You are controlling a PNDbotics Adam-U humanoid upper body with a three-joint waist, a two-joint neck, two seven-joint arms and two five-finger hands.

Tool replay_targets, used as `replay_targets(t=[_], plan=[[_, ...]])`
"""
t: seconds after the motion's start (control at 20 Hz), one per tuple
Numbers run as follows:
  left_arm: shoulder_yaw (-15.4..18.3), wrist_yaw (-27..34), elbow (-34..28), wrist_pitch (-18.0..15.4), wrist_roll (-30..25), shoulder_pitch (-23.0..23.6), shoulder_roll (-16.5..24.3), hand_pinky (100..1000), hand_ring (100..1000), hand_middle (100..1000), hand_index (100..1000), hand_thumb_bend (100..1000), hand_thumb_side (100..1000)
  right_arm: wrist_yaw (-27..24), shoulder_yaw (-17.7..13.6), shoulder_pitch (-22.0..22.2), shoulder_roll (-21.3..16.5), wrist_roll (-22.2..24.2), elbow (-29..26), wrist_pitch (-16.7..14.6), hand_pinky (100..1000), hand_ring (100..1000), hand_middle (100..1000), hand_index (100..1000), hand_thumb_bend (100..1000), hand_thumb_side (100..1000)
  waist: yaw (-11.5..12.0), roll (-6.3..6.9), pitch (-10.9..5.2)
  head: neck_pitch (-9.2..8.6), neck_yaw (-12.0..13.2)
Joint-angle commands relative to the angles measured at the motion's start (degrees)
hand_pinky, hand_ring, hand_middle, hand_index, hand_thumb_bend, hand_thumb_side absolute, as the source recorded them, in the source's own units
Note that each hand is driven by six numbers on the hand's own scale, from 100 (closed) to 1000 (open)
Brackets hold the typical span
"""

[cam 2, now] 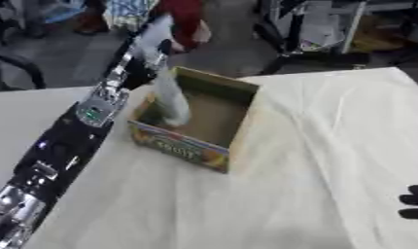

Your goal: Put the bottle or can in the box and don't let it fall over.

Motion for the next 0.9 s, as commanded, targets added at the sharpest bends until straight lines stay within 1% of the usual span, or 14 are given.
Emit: replay_targets(t=[0.05, 0.15, 0.25, 0.3, 0.35, 0.45, 0.55, 0.65, 0.7, 0.8, 0.9], plan=[[-0.3, -6.4, -1.2, -1.4, 2.4, 0.2, 1.7, 939, 1000, 946, 1000, 100, 856, -0.3, -0.1, -0.7, -0.4, 0.1, -1.3, 0.0, 780, 835, 815, 826, 100, 534, 0.3, -0.21, -0.93, -0.78, -0.3], [-1.7, -5.7, -3.3, -2.5, 2.6, 1.9, 2.9, 918, 1000, 932, 1000, 100, 834, -0.2, -0.3, -0.6, -0.6, -0.1, -1.3, 0.0, 780, 835, 815, 825, 100, 534, 0.9, -0.26, -1.14, -0.58, -0.8], [-3.7, -2.1, -6.8, -1.9, 0.3, 4.7, 5.0, 914, 1000, 929, 1000, 100, 842, 0.0, -0.6, -0.2, -0.9, -0.3, -1.3, 0.0, 780, 835, 815, 824, 100, 534, 1.8, -0.18, -1.43, -0.34, -1.4], [-4.8, 0.9, -9.3, -1.2, -1.6, 6.7, 6.3, 904, 1000, 925, 1000, 100, 861, 0.2, -0.8, 0.1, -1.2, -0.5, -1.2, 0.0, 780, 835, 814, 823, 100, 534, 2.4, -0.07, -1.6, -0.17, -1.7], [-5.8, 4.6, -12.6, -0.1, -3.9, 8.9, 7.9, 904, 1000, 925, 1000, 100, 861, 0.5, -1.0, 0.4, -1.4, -0.7, -1.2, -0.1, 780, 835, 814, 823, 100, 534, 2.9, 0.01, -1.75, -0.05, -1.9], [-6.7, 13.1, -20.6, 3.1, -8.5, 14.4, 11.1, 899, 1000, 923, 1000, 100, 875, 0.9, -1.6, 1.0, -2.0, -1.3, -1.1, -0.4, 780, 835, 814, 822, 100, 534, 4.1, 0.16, -2.11, 0.35, -2.8], [-5.4, 21.3, -28.6, 7.6, -11.6, 20.8, 13.4, 887, 1000, 915, 1000, 100, 877, 1.4, -2.3, 1.9, -2.7, -2.0, -0.9, -0.6, 779, 834, 813, 820, 100, 537, 5.6, 0.29, -2.54, 0.72, -4.2], [-2.7, 28.6, -36.2, 12.7, -13.5, 27.2, 14.8, 877, 1000, 910, 1000, 100, 884, 1.7, -2.8, 2.7, -3.3, -2.6, -0.7, -0.9, 779, 834, 813, 820, 100, 537, 6.8, 0.35, -2.87, 1.06, -5.2], [-1.2, 31.2, -39.5, 14.8, -14.1, 30.3, 15.1, 865, 1000, 906, 1000, 100, 883, 1.9, -2.9, 3.0, -3.5, -2.8, -0.6, -1.0, 779, 834, 813, 820, 100, 539, 7.4, 0.34, -2.96, 1.21, -5.6], [1.6, 34.2, -45.0, 17.4, -14.9, 36.0, 14.8, 849, 1000, 893, 1000, 100, 869, 2.1, -3.1, 3.4, -3.8, -3.1, -0.5, -1.3, 779, 834, 813, 819, 100, 541, 8.4, 0.3, -3.03, 1.47, -6.1], [3.7, 35.3, -49.2, 18.8, -15.7, 40.8, 13.2, 835, 1000, 884, 1000, 100, 860, 2.3, -3.3, 3.9, -4.1, -3.3, -0.3, -1.4, 778, 834, 813, 819, 100, 545, 9.4, 0.33, -3.21, 1.87, -6.6]])
